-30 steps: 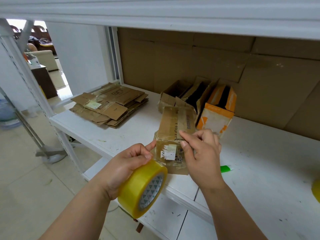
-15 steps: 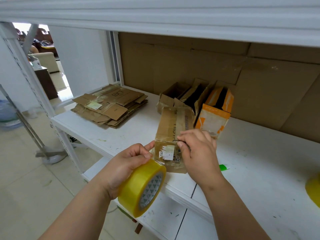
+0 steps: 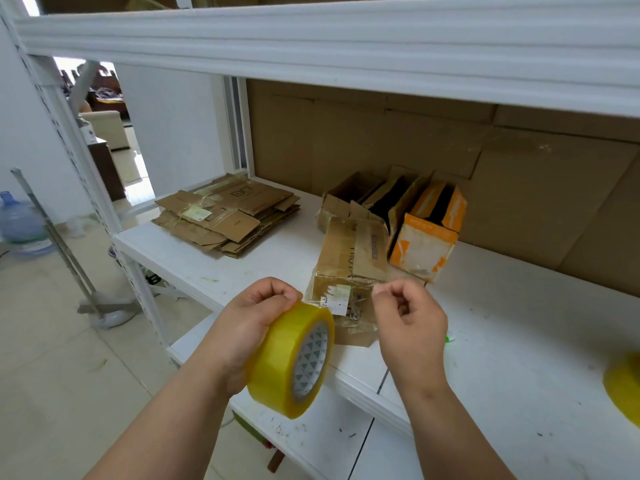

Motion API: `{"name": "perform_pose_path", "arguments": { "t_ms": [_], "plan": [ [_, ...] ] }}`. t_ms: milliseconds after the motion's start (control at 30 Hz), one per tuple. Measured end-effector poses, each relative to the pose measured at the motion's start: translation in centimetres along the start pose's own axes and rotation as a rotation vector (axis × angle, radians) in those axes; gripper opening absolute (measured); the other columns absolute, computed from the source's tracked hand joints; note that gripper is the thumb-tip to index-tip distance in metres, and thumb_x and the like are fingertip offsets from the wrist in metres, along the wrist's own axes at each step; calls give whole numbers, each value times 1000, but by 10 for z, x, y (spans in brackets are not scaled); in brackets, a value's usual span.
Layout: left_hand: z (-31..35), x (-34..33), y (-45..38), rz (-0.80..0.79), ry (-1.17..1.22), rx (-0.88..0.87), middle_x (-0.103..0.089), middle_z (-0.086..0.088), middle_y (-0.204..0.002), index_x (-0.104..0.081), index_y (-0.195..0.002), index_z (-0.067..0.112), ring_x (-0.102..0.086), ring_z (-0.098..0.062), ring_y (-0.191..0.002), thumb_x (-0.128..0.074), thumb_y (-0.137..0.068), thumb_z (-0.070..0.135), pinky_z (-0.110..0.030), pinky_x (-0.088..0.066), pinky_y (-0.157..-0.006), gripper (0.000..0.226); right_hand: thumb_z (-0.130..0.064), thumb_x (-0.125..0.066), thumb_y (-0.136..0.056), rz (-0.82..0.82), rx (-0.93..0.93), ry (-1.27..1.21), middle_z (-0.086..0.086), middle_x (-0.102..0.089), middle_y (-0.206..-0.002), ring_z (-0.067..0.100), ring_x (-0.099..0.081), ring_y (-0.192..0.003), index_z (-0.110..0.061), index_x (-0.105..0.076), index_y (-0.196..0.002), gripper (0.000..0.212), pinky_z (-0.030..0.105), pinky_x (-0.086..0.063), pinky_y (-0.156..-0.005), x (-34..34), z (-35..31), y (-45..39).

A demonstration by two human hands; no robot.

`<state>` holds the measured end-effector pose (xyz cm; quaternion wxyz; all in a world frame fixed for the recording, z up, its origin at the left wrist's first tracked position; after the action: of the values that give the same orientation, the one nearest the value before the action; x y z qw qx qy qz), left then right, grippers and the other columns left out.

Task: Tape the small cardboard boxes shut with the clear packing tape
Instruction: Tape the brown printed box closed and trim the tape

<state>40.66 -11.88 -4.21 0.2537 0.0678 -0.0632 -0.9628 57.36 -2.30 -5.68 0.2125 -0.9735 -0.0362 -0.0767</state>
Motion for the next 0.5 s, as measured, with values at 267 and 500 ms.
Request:
{"name": "perform_pose_path", "arguments": {
  "t_ms": [267,500],
  "plan": [
    [-15,-31,10,160,-98,-85,-69,-1,-75,-69,-74,20,-61,-19,-72,-65,-90,13,-34,-50,-68,17,-39,-77,-73,-652,-317,-127,9,-72,-89,19,-70,-86,-21,-59,-102,39,31,-56,-80,10,-2,23],
    [-20,-62,18,195,-163,-152,-61,5,-63,-69,-78,17,-54,-16,-63,-71,-85,11,-28,-44,-61,10,-15,-68,-92,-677,-389,-212,3,-70,-84,14,-69,-89,-38,-37,-134,56,30,-55,-90,18,6,43]
  ]
}}
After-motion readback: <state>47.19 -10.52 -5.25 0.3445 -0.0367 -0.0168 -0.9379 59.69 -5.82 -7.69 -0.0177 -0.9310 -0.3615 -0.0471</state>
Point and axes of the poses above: each hand's wrist, its own y-axis away from the middle knuckle, its own x-axis out of the back of the hand, z = x × y, the point moved 1 cm from there along -y, towards the middle knuckle
